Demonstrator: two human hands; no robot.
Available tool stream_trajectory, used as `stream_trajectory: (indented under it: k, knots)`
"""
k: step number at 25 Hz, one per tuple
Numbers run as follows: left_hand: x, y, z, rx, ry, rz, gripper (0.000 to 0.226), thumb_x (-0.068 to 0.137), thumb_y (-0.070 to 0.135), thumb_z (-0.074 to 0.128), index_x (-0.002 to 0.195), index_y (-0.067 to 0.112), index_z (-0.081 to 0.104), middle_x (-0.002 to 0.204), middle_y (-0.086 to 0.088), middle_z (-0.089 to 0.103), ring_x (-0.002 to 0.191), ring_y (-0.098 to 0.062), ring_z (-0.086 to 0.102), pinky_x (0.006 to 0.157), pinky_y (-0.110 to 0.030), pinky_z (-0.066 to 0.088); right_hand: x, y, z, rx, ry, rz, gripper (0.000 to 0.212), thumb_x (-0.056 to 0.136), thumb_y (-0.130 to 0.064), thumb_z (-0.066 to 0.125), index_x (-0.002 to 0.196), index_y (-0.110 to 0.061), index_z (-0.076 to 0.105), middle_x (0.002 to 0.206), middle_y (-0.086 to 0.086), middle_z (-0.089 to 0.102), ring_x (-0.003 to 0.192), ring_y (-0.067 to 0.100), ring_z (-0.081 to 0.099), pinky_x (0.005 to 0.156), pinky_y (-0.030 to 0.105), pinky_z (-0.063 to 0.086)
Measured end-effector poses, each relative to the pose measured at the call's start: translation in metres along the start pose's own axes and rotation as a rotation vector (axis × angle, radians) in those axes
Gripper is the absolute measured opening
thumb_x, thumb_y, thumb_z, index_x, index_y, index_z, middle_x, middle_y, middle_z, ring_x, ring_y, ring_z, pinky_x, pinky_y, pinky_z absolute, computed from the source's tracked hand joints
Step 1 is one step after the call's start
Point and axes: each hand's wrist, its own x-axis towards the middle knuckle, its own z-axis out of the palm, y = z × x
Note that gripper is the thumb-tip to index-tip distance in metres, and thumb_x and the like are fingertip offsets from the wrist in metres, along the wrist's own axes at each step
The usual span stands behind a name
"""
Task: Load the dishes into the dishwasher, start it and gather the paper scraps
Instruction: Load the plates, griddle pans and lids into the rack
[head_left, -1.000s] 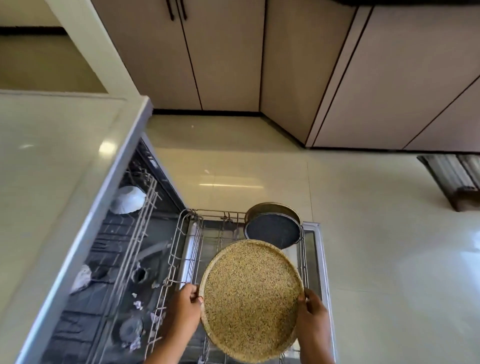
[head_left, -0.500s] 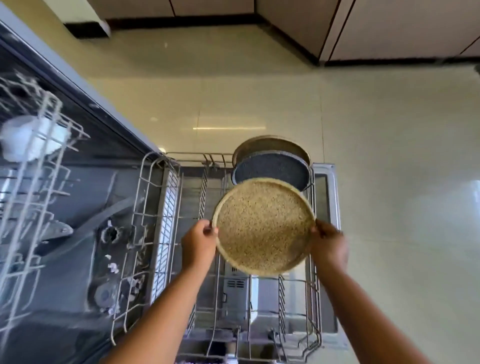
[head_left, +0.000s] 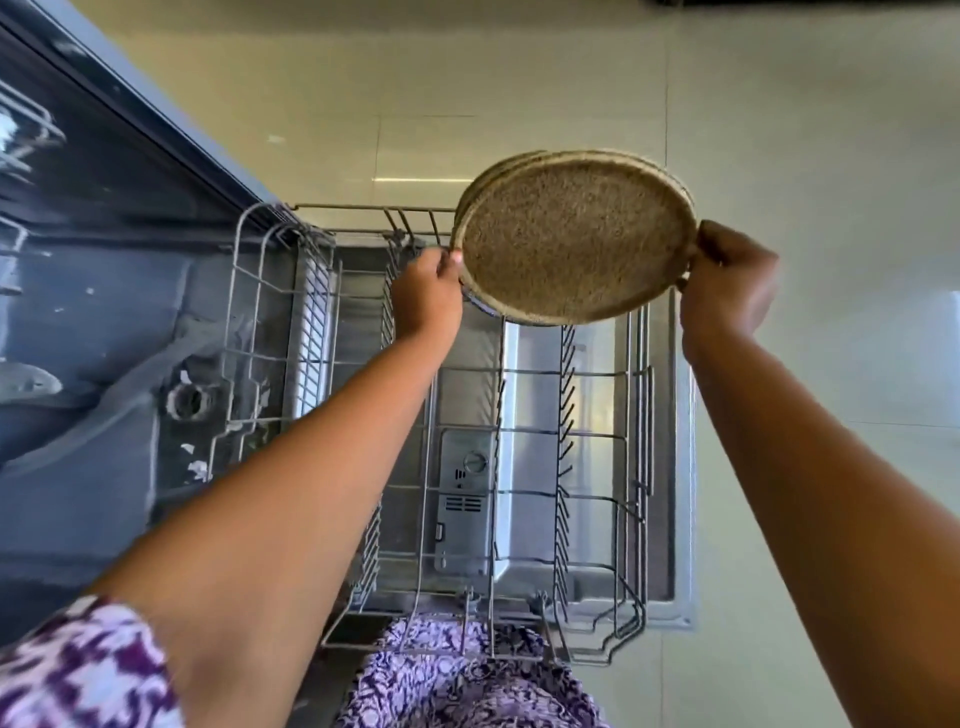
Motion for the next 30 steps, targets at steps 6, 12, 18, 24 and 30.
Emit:
stream_trajectory:
  k: [6,12,18,24,30]
  knots:
    - [0.012,-0.016,0.011,0.001,-0.016,0.001,0.031,0.088,0.033,0.046,0.091,0.007,0.064,0.089,-0.021,0.067,0.084,-0.038,0.066,0.073,-0.055,0.055,0.003,0.004,0.009,-0.030,-0.013,0.006,0.038,0.071,-0.002,0.055,0.097,-0.022,0.074,0.083,-0.008,0.068,0.078,0.004,0.059,0.079,0.027,0.053]
    - [0.015,-0.022,0.015,0.072,-0.035,-0.035,0.025,0.095,0.024,0.047,0.097,0.006,0.064,0.094,-0.020,0.067,0.087,-0.037,0.065,0.076,-0.051,0.055,0.003,0.020,0.015,-0.050,-0.068,-0.039,0.033,0.079,-0.001,0.057,0.104,-0.016,0.072,0.093,-0.006,0.068,0.086,0.004,0.060,0.076,0.007,0.047]
    - [0.011,-0.030,0.017,0.103,-0.050,-0.051,0.025,0.096,0.020,0.047,0.108,0.011,0.066,0.100,-0.017,0.068,0.092,-0.034,0.064,0.080,-0.047,0.055,-0.001,0.039,0.026,-0.220,-0.147,-0.098,0.031,0.086,-0.005,0.054,0.109,-0.016,0.069,0.105,0.004,0.069,0.093,0.015,0.060,0.078,0.015,0.042]
    - [0.002,-0.023,0.016,0.241,-0.085,-0.038,0.031,0.097,0.019,0.047,0.126,0.013,0.056,0.117,-0.010,0.063,0.104,-0.028,0.060,0.077,-0.027,0.046,0.001,0.044,0.035,-0.311,-0.167,-0.168,0.036,0.091,-0.009,0.047,0.122,-0.018,0.062,0.114,0.005,0.067,0.096,0.013,0.060,0.081,0.016,0.045]
    - [-0.025,-0.031,0.006,0.253,-0.120,-0.041,0.033,0.096,0.014,0.049,0.129,0.011,0.052,0.119,-0.010,0.063,0.104,-0.025,0.059,0.072,-0.025,0.039,-0.027,0.067,0.032,-0.334,-0.172,-0.179,0.044,0.091,-0.011,0.050,0.134,-0.021,0.048,0.122,0.006,0.060,0.108,0.020,0.056,0.093,0.026,0.043]
